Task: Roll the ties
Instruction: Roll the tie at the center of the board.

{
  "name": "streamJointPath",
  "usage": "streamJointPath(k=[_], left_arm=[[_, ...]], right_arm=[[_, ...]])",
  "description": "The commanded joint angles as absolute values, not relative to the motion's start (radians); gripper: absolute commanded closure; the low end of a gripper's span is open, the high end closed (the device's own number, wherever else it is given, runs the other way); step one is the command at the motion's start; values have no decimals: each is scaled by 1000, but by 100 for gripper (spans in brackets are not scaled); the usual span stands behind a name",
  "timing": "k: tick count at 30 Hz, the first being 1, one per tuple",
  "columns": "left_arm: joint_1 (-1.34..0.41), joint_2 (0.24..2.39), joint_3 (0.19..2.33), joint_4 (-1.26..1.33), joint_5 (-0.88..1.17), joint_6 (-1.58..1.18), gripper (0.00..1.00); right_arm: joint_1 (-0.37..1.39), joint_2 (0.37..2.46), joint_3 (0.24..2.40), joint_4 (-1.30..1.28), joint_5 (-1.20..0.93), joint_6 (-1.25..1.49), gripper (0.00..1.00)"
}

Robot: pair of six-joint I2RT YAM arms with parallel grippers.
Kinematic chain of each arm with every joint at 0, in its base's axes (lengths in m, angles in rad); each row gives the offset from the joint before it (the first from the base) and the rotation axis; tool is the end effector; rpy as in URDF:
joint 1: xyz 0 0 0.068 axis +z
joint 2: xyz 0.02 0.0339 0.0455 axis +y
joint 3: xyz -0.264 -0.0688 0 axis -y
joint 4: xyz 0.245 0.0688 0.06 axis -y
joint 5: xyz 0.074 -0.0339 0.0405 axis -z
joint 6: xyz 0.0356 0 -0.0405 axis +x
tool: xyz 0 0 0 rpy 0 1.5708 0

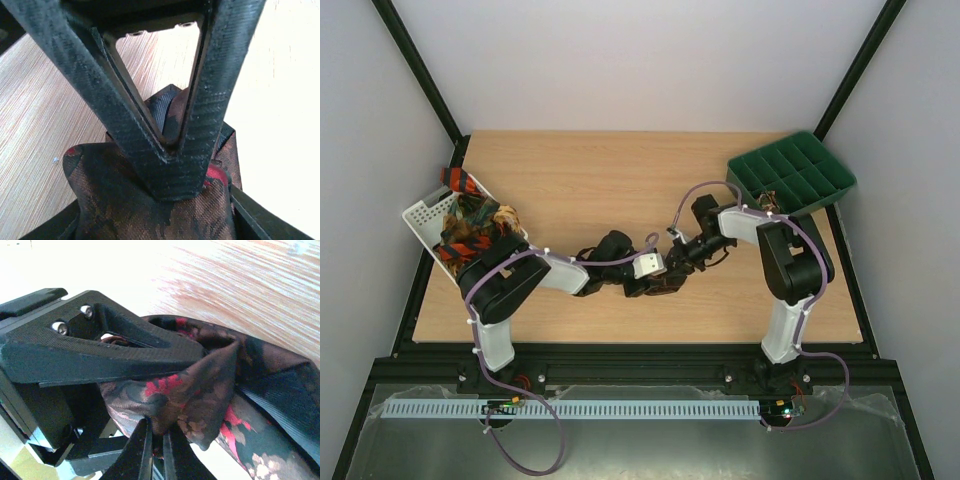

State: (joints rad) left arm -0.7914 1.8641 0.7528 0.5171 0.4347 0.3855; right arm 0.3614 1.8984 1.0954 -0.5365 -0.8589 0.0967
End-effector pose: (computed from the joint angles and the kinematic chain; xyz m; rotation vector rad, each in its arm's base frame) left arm 0.2331 -0.2573 0.1137 1.4170 1.6646 -0.7021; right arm 0.3090 0.1456 0.1342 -0.5213 2.7779 1.3332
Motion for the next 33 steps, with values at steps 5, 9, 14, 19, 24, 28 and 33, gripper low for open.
streamJointPath(k=[5,9,14,19,24,28,33], left_arm=[[-794,1859,774,402,447,410,34],[-793,1826,782,399,475,404,31],[-802,1834,796,397,493,387,33],[-808,1854,809,393,490,386,32],[-808,1837,802,373,499,398,26],[-808,1826,808,350,502,410,24],[-808,1850,827,337,491,403,25]], right_arm=[[323,1954,1047,-580,-632,42,99],[313,1946,1021,-587,-591,20,99],[313,1947,1006,-563,-585,29,99],[313,1959,996,-563,-536,14,99],[313,1964,996,-563,-512,16,99],[313,1963,998,-561,-504,14,99],[314,1967,1003,-562,-497,7,99]])
